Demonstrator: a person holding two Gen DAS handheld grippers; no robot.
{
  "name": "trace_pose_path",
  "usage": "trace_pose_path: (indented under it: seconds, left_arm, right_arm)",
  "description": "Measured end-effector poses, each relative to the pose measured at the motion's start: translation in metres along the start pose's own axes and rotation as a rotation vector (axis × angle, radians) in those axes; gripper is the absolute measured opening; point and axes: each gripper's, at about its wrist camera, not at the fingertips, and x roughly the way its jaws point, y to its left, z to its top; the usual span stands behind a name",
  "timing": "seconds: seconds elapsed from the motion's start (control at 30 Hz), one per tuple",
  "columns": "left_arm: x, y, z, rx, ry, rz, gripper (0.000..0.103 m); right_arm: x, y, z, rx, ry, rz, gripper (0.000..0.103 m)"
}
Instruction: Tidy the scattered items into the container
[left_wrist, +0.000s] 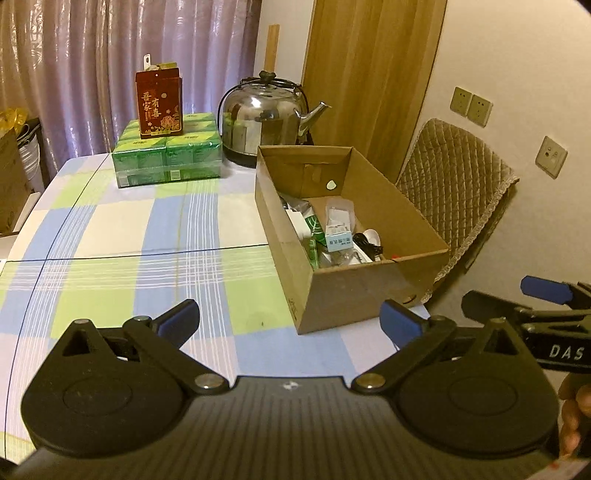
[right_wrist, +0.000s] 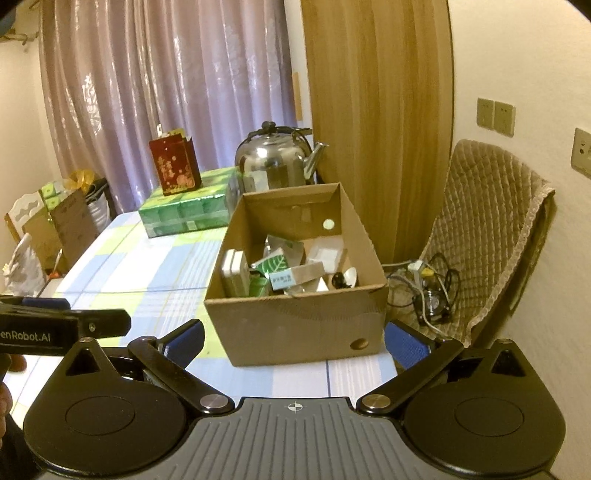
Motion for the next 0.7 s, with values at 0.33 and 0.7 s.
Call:
trace_pose_path:
  seconds: [0.33, 0.7]
  left_arm:
    - [-0.027, -0.010, -0.010, 0.000, -0.007, -0.013, 0.102]
    - [-0.028, -0.016, -0.020, 0.011, -0.003, -0.002, 0.102]
  right_arm:
    - [-0.031, 0.004, -0.008, -0.014, -0.013, -0.025, 0.101]
    - [-0.034, 0.007, -0.012, -0.019, -0.001, -0.018, 0.101]
